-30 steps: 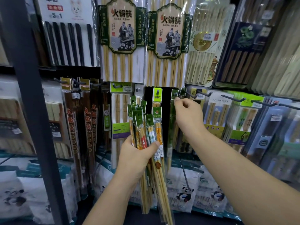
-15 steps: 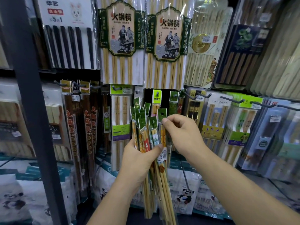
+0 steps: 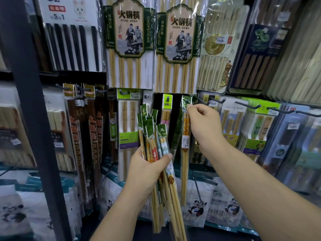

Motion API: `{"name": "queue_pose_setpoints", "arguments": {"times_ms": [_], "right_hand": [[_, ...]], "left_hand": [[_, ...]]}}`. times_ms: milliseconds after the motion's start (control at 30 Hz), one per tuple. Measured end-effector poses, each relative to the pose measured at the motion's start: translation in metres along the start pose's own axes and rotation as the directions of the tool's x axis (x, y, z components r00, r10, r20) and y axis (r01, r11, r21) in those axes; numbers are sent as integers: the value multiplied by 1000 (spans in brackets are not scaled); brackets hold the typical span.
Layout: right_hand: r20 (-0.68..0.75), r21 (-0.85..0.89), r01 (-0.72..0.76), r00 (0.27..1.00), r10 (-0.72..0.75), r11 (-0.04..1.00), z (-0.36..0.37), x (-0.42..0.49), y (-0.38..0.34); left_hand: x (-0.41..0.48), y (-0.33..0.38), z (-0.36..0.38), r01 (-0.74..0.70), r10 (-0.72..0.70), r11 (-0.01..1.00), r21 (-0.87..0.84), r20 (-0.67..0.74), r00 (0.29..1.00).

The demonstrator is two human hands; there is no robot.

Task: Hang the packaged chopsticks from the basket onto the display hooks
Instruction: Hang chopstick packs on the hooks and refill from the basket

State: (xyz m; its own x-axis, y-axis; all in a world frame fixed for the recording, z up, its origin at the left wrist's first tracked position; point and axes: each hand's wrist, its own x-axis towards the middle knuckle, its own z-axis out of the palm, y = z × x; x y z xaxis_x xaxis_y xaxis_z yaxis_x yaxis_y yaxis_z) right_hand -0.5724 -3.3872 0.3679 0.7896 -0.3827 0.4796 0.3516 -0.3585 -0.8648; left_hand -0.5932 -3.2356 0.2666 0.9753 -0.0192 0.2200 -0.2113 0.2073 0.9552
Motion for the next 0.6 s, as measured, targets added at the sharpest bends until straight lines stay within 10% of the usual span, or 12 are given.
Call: {"name": "queue_pose_setpoints", "arguments": {"times_ms": [300,467,600], "right_hand": [[-101,-81,0,995,-8,997,1,-14,14],[297,-100,-2,954,31,995,11,-41,16],[282,-140,59,959,-17,988,12,-42,13]], "left_hand": [[1,0,-3,1,-1,1000,1,-11,1000],[0,2,-2,-12,12,1000,19,37,999],[-1,2,-2,-20,19,1000,16,45,999]]}}
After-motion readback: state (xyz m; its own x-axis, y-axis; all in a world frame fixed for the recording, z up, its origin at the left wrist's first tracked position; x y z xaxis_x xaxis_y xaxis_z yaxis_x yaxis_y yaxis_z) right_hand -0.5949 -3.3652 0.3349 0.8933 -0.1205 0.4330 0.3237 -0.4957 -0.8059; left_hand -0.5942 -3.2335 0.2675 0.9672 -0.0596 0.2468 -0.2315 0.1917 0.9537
